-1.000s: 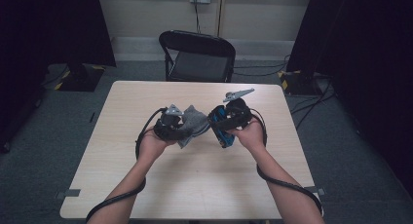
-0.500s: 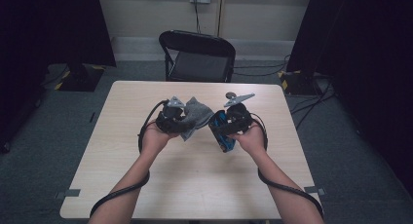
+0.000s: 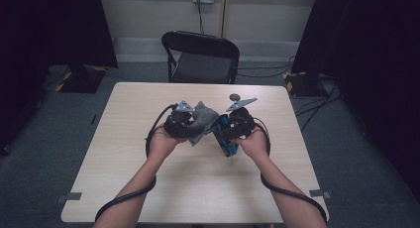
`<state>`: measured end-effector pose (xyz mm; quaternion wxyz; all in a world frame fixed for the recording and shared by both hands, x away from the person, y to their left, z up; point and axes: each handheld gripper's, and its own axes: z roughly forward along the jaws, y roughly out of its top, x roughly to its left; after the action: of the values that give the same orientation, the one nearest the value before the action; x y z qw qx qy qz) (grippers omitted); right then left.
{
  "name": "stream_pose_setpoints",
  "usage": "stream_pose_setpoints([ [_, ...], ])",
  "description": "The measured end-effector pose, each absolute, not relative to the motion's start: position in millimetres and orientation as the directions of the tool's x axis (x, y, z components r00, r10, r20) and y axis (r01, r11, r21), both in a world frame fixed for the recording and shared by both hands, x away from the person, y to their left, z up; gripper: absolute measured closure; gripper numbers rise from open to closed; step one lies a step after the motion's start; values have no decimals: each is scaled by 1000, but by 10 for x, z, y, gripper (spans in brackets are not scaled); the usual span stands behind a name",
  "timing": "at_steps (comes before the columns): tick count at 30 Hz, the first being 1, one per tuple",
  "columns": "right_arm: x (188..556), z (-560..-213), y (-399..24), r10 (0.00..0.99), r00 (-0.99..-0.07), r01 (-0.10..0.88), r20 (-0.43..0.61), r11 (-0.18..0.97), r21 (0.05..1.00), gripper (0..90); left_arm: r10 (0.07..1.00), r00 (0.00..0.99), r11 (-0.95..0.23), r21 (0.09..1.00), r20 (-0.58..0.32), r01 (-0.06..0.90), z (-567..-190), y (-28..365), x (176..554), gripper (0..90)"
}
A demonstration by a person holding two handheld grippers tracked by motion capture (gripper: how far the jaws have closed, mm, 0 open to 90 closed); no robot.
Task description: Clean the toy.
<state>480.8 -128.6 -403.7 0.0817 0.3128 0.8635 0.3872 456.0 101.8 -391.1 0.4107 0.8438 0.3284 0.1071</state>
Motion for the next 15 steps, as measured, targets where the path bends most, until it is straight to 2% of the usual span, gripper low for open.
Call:
stream_pose_setpoints([
  [15, 4810, -3987, -1263, 605, -790, 474, 98, 501, 724, 256, 628, 773, -468, 751, -88, 465, -3961, 923, 4546, 690],
])
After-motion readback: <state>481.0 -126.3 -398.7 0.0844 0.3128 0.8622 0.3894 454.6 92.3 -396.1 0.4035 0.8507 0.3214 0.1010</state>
